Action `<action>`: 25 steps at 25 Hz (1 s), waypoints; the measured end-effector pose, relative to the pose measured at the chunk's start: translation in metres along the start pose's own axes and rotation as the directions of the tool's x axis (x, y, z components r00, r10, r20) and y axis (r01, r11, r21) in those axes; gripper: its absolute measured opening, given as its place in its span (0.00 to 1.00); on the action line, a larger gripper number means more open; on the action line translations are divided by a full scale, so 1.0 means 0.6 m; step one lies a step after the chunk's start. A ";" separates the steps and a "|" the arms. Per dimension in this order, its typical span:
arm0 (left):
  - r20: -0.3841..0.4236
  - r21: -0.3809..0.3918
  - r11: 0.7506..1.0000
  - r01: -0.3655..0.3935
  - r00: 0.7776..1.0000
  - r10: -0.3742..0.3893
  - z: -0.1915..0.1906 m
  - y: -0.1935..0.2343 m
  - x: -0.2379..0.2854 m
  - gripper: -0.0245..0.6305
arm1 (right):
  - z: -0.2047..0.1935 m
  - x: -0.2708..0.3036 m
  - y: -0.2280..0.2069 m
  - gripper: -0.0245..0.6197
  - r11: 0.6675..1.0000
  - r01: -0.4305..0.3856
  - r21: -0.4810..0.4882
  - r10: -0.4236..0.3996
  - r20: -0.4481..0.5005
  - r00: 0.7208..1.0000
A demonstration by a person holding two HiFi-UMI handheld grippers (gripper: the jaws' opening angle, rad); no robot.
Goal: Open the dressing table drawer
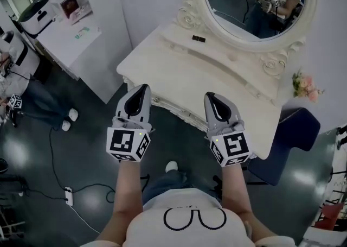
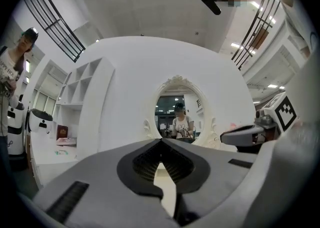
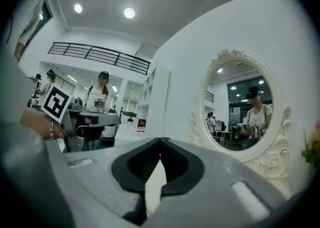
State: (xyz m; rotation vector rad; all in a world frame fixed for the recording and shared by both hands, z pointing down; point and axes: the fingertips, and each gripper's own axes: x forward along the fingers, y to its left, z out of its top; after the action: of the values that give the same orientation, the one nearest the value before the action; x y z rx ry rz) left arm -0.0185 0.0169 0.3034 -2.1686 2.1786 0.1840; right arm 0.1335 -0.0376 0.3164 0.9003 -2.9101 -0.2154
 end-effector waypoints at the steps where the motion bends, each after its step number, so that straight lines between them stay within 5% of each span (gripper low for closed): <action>1: -0.003 -0.002 1.000 0.002 1.000 -0.002 -0.002 0.010 0.010 0.04 | -0.002 0.015 -0.001 0.04 1.000 0.001 0.000 -0.001 -0.008 1.000; 15: -0.045 -0.011 1.000 -0.028 0.999 0.027 -0.055 0.129 0.086 0.04 | -0.045 0.195 -0.005 0.04 0.999 -0.035 0.027 0.036 -0.042 0.998; 25: -0.104 -0.020 1.000 0.003 0.995 -0.005 -0.105 0.246 0.225 0.04 | -0.091 0.393 -0.032 0.04 0.997 -0.035 0.072 0.041 -0.082 0.996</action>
State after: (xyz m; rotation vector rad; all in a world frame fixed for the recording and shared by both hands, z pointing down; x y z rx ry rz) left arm -0.1647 -0.1248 0.3544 -2.2410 2.2353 0.0949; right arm -0.0428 -0.1928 0.3773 0.8418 -2.8705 -0.0706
